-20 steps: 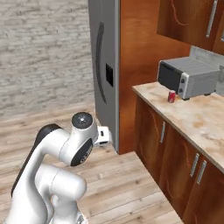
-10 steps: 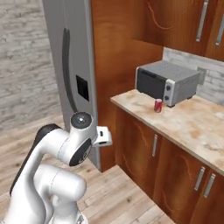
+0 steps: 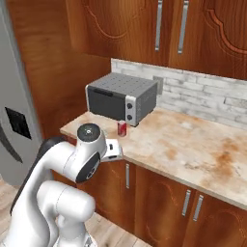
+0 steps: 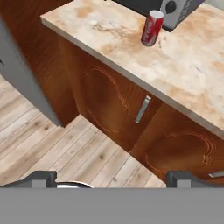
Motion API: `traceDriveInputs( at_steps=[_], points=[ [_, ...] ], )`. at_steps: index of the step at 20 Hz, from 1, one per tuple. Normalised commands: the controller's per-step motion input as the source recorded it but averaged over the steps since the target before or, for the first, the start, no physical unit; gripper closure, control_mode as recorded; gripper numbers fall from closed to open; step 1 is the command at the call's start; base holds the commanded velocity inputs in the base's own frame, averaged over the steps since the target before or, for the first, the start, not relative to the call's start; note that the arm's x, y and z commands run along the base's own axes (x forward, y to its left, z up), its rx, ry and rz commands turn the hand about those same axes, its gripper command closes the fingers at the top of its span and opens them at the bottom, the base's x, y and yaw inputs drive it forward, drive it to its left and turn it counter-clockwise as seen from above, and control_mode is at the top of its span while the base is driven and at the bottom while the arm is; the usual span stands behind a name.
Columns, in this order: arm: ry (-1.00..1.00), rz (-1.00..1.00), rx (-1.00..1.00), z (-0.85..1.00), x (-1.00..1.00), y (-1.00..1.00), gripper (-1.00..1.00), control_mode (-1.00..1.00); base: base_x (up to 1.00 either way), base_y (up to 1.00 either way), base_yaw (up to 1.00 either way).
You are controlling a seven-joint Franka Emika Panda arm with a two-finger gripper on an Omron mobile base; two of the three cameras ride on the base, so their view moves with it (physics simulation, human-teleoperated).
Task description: Move the drinks to the dining counter.
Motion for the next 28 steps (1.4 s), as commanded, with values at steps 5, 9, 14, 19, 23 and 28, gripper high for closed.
traceDriveInputs(
  at_steps=[5,9,14,19,23,28],
  points=[
    [0.00,0.00,0.00,0.00,0.00,0.00,-1.00,1.00,0.99,0.46,-0.51],
    [0.00,0.00,0.00,0.00,0.00,0.00,-1.00,1.00,0.22,0.21,-0.16],
    [0.00,0.00,0.00,0.00,0.00,0.00,-1.00,1.00,0.00,0.00,0.00],
    [0.00,0.00,0.00,0.00,0.00,0.00,-1.00,1.00,0.00,0.00,0.00],
    [0.00,0.00,0.00,0.00,0.00,0.00,-1.00,1.00,0.00,0.00,0.00],
    [-0.05,0.04,0.03,-0.13,0.14,0.00,-1.00,-1.00,0.00,0.00,0.00]
  ],
)
